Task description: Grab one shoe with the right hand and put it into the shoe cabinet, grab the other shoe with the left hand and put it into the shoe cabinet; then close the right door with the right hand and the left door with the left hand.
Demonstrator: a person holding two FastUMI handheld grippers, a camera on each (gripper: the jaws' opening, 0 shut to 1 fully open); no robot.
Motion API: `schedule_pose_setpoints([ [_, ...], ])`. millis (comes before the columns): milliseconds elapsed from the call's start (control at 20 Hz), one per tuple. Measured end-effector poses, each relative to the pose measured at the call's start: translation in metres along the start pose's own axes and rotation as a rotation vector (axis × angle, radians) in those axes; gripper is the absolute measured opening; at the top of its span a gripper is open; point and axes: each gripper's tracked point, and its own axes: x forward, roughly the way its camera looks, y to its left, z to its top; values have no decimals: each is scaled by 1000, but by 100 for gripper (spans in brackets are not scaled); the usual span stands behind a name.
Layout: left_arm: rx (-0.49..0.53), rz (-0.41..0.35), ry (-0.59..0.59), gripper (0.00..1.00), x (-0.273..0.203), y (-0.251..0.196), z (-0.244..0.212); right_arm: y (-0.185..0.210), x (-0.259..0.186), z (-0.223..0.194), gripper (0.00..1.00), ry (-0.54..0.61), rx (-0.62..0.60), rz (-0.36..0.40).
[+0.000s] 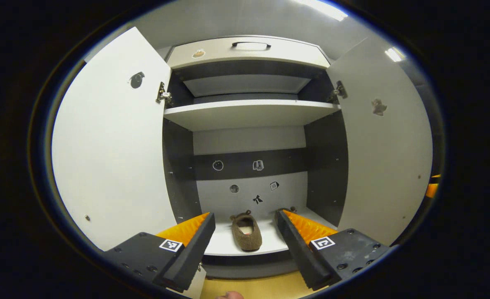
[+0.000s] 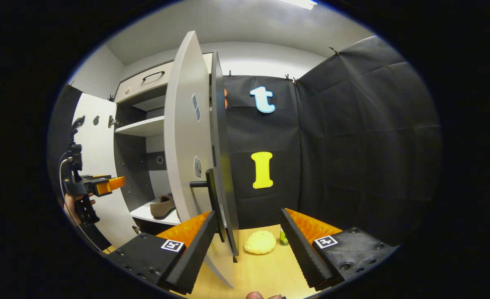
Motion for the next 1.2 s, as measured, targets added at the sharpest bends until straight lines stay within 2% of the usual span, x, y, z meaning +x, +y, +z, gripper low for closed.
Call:
schedule_pose_setpoints([
  [100, -34, -9, -14, 97, -33, 2, 2, -6, 9, 2, 98, -7, 6, -17],
  [250, -31, -7, -20, 96, -68, 3, -5, -7, 22, 4, 98, -11, -14, -27],
  [350, -50, -21, -6, 94, -89, -2, -11, -8, 30, 7, 98, -21, -32, -36],
  [500, -95, -37, 2, 96, -114, -5, -17, -7, 38, 10, 98, -28, -29, -46],
  [900, -115, -37, 47, 96, -140, 20, -41, 6, 32, 13, 97, -62, -98, -73],
  [1200, -107, -24, 56, 96, -153, 44, -47, 52, 25, 5, 98, -64, -88, -33],
])
